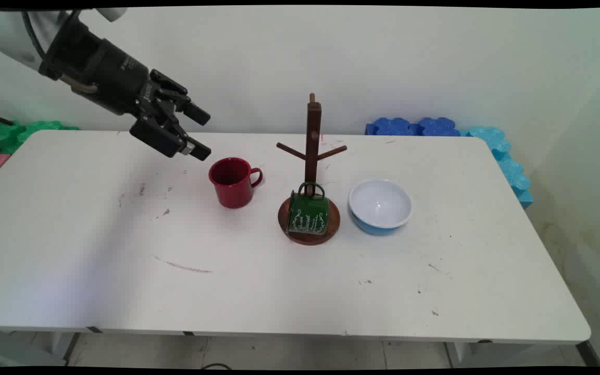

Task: Pick up the green mug from the rack

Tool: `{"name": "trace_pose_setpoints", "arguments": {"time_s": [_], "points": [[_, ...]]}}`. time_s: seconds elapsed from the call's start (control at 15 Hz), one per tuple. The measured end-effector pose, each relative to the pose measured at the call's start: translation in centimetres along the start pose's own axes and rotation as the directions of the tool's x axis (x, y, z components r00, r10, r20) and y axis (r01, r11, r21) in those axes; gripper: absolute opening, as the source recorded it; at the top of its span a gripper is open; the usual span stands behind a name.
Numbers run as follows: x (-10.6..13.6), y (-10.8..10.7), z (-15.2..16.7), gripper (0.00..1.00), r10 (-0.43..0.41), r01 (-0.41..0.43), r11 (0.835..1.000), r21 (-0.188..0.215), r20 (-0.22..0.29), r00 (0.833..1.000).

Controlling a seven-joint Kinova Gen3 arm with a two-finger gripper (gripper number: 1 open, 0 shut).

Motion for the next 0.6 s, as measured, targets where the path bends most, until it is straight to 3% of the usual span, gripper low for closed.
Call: {"name": "trace_pose_setpoints", "arguments": {"time_s": [0.6], "points": [[-2.5, 0.2, 1.7, 1.0, -0.117, 0.116, 0.993, -0.029, -0.009, 0.993]]}}
